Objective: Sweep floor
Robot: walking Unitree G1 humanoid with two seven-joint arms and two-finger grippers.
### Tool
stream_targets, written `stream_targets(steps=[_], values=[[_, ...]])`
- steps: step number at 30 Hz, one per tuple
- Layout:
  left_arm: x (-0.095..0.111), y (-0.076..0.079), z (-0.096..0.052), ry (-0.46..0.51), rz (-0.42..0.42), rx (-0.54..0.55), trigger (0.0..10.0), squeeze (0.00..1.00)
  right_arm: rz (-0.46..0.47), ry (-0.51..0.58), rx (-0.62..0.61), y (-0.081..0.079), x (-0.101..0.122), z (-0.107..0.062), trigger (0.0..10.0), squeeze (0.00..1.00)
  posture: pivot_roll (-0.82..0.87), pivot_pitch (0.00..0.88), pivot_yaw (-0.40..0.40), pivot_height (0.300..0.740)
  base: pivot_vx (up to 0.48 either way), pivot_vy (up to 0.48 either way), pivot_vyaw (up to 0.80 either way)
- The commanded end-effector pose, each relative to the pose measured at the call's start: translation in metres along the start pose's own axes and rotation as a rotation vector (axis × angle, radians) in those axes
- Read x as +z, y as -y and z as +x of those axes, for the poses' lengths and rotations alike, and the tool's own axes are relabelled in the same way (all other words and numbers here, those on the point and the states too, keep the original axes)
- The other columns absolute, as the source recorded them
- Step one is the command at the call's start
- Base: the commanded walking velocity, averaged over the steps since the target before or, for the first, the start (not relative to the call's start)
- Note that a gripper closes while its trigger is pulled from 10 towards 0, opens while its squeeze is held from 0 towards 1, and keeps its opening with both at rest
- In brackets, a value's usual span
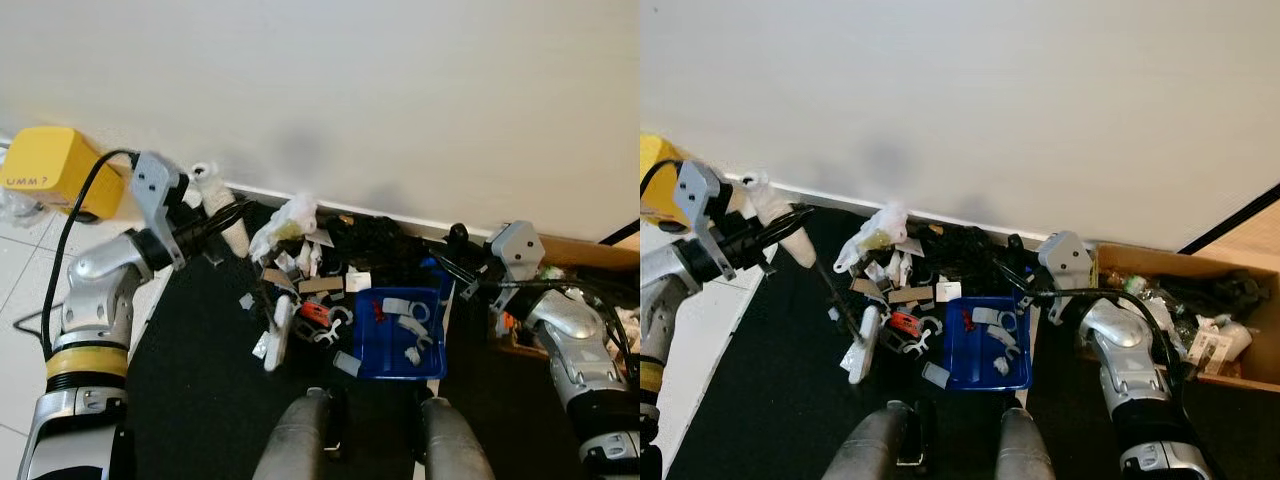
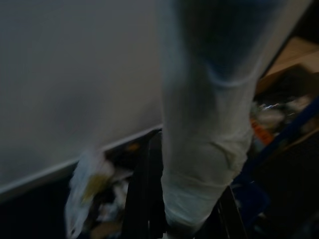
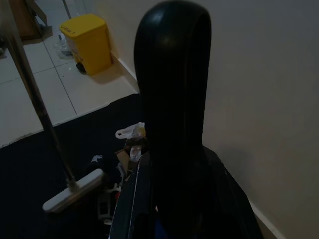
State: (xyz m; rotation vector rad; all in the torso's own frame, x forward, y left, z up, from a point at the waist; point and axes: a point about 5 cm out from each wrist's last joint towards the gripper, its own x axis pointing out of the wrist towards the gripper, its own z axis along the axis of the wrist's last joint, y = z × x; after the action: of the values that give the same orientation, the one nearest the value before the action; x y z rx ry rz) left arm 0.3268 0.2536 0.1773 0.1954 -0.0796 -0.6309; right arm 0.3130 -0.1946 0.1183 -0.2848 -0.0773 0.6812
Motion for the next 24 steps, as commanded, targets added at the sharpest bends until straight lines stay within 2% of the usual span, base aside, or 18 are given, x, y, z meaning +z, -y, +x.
stream_targets(steps=[1, 2, 4, 10, 11, 12, 15, 19, 24], values=[[-0.003, -0.019, -0.017, -0.043, 0.092, 0.122, 10.0, 0.00, 0.131, -0.097, 0.081, -0.027, -0.029, -0.003, 10.0, 0.00, 0.12, 0.390, 0.122, 0.740, 0.000, 0.000, 0.00], [-0.003, -0.019, -0.017, -0.043, 0.092, 0.122, 10.0, 0.00, 0.131, -0.097, 0.081, -0.027, -0.029, -0.003, 10.0, 0.00, 0.12, 0.390, 0.122, 0.740, 0.000, 0.000, 0.00], [-0.012, -0.029, -0.028, -0.090, 0.126, 0.218, 10.0, 0.00, 0.128, -0.097, 0.086, -0.027, -0.028, -0.005, 10.0, 0.00, 0.12, 0.392, 0.119, 0.740, 0.000, 0.000, 0.00], [-0.034, -0.023, -0.025, -0.101, 0.002, 0.254, 10.0, 0.00, 0.125, -0.103, 0.097, -0.027, -0.028, -0.007, 10.0, 0.00, 0.11, 0.408, 0.113, 0.740, 0.000, 0.000, 0.00], [-0.034, -0.023, -0.025, -0.101, 0.002, 0.254, 10.0, 0.00, 0.125, -0.103, 0.097, -0.027, -0.028, -0.007, 10.0, 0.00, 0.11, 0.408, 0.113, 0.740, 0.000, 0.000, 0.00], [-0.044, -0.016, -0.021, -0.108, -0.054, 0.246, 10.0, 0.00, 0.125, -0.101, 0.100, -0.027, -0.027, -0.006, 10.0, 0.00, 0.10, 0.418, 0.114, 0.740, 0.000, 0.000, 0.00], [-0.055, -0.007, -0.015, -0.123, -0.094, 0.236, 10.0, 0.00, 0.125, -0.095, 0.103, -0.028, -0.026, -0.006, 10.0, 0.00, 0.09, 0.427, 0.112, 0.740, 0.000, 0.000, 0.00], [-0.064, 0.002, -0.008, -0.130, -0.145, 0.218, 10.0, 0.00, 0.124, -0.092, 0.106, -0.029, -0.024, -0.007, 10.0, 0.00, 0.08, 0.437, 0.113, 0.740, 0.000, 0.000, 0.00], [-0.066, 0.019, 0.011, -0.075, -0.267, 0.134, 10.0, 0.00, 0.123, -0.091, 0.108, -0.029, -0.023, -0.010, 10.0, 0.00, 0.07, 0.450, 0.112, 0.740, 0.000, 0.000, 0.00]])
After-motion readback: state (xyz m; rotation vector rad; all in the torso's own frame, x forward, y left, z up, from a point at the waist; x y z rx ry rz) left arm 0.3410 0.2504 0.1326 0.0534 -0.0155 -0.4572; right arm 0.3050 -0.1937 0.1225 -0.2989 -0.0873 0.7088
